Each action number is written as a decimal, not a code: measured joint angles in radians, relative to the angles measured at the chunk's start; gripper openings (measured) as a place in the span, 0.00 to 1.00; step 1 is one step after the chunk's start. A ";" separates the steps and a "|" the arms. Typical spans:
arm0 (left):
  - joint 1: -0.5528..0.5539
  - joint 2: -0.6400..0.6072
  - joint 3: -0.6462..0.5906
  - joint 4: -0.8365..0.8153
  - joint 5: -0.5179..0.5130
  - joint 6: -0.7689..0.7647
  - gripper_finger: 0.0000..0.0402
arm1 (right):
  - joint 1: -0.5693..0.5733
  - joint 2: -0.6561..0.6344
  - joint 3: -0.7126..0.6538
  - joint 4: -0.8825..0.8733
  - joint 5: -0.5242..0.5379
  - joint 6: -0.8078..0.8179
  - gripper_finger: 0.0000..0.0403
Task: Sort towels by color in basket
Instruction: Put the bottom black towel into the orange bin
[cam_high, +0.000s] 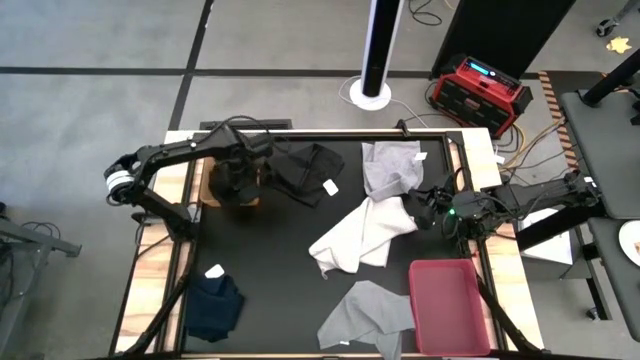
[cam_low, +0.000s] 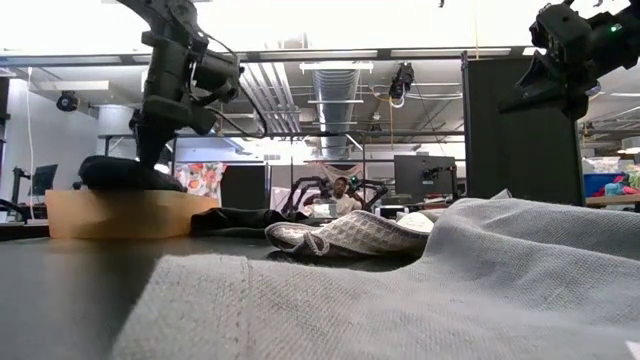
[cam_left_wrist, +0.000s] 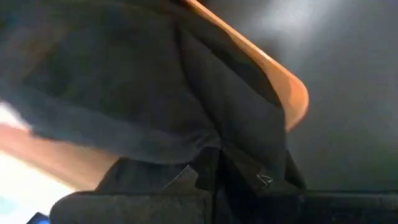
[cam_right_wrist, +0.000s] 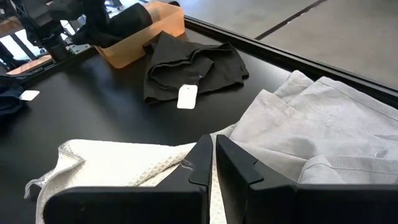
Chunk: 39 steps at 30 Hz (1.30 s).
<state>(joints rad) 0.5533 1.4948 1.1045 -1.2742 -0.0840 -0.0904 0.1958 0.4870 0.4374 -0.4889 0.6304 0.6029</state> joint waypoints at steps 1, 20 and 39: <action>0.000 0.000 -0.008 0.003 0.000 0.003 0.00 | 0.000 0.000 0.000 0.000 0.000 0.000 0.03; 0.008 0.016 -0.054 0.052 -0.047 -0.019 0.00 | 0.000 0.000 0.000 0.000 0.000 0.000 0.03; 0.010 0.064 -0.054 0.123 -0.029 -0.024 0.03 | 0.000 0.000 0.000 0.000 0.000 0.000 0.03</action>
<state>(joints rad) 0.5632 1.5588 1.0504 -1.1516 -0.1127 -0.1143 0.1959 0.4870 0.4370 -0.4885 0.6304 0.6025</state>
